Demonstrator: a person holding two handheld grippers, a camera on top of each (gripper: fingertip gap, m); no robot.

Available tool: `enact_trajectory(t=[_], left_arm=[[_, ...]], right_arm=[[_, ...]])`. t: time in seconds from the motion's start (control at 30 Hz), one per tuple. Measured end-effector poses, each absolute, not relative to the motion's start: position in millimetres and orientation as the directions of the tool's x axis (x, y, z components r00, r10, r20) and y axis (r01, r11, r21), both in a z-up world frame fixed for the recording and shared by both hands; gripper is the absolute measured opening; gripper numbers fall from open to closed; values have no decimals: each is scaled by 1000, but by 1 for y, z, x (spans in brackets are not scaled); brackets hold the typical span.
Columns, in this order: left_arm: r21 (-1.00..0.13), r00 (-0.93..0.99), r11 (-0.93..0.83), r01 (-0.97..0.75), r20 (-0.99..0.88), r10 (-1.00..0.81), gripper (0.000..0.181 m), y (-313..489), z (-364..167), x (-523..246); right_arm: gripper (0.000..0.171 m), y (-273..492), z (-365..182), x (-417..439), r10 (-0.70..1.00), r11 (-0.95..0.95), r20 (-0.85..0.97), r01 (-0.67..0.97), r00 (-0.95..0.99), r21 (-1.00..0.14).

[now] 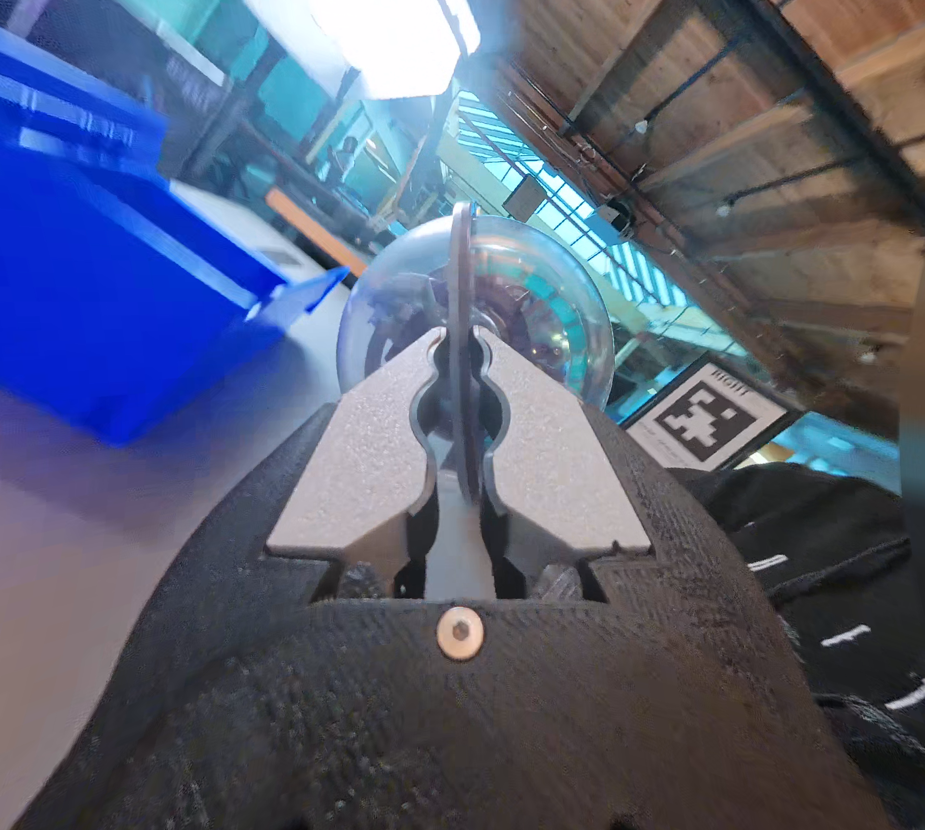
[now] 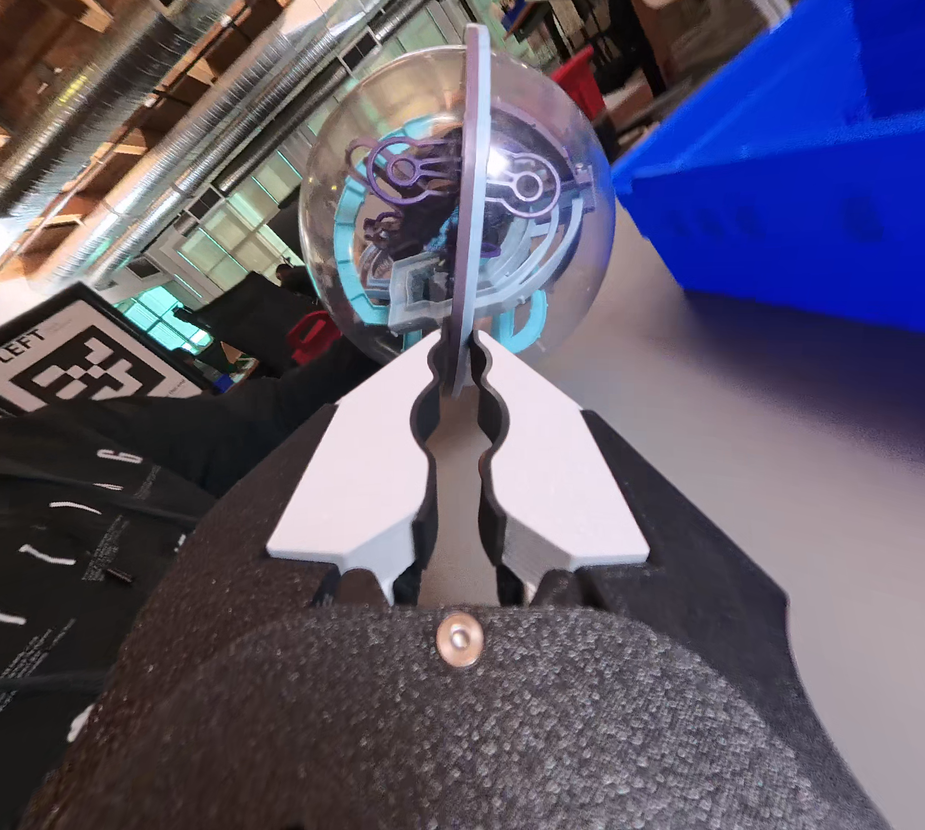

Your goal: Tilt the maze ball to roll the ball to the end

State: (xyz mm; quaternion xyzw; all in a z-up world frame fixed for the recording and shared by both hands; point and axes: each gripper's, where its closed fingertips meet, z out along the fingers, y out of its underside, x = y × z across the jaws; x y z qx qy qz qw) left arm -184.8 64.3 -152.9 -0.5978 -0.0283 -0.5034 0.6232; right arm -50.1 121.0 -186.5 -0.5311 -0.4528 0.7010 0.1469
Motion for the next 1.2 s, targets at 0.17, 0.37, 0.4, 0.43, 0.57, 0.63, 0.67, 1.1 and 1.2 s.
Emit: enact_trajectory(t=[0.17,0.37,0.4,0.43,0.57,0.63,0.67,1.1,1.2], left_arm=[[-812,611,6,584,434,-661,6,50,-36,-172],[-844,723,209,494,266,-638,6,35,52,-168],[-847,726,223,483,244,-643,6,36,58,-167],[-849,725,226,479,237,-647,6,38,62,-166],[-862,704,221,456,198,-682,6,44,72,-153],[-872,694,229,433,160,-702,6,38,74,-140],[-878,690,237,415,133,-711,6,32,75,-132],[-849,706,494,186,-234,-668,7,-12,89,-67],[-841,717,518,158,-263,-645,7,-16,92,-62]], right_arm=[[5,119,-94,-49,757,-420,-443,162,-480,-893],[5,113,0,-47,791,-299,-259,18,-554,-954],[5,117,7,-47,785,-301,-252,7,-565,-953],[5,122,11,-48,787,-297,-245,1,-566,-955],[5,134,28,-38,781,-328,-239,-54,-577,-943],[5,133,35,-27,796,-319,-218,-86,-564,-944],[5,130,40,-20,805,-303,-196,-103,-560,-947],[5,109,77,32,930,43,157,-326,-331,-944],[5,111,78,31,939,65,170,-331,-300,-941]])
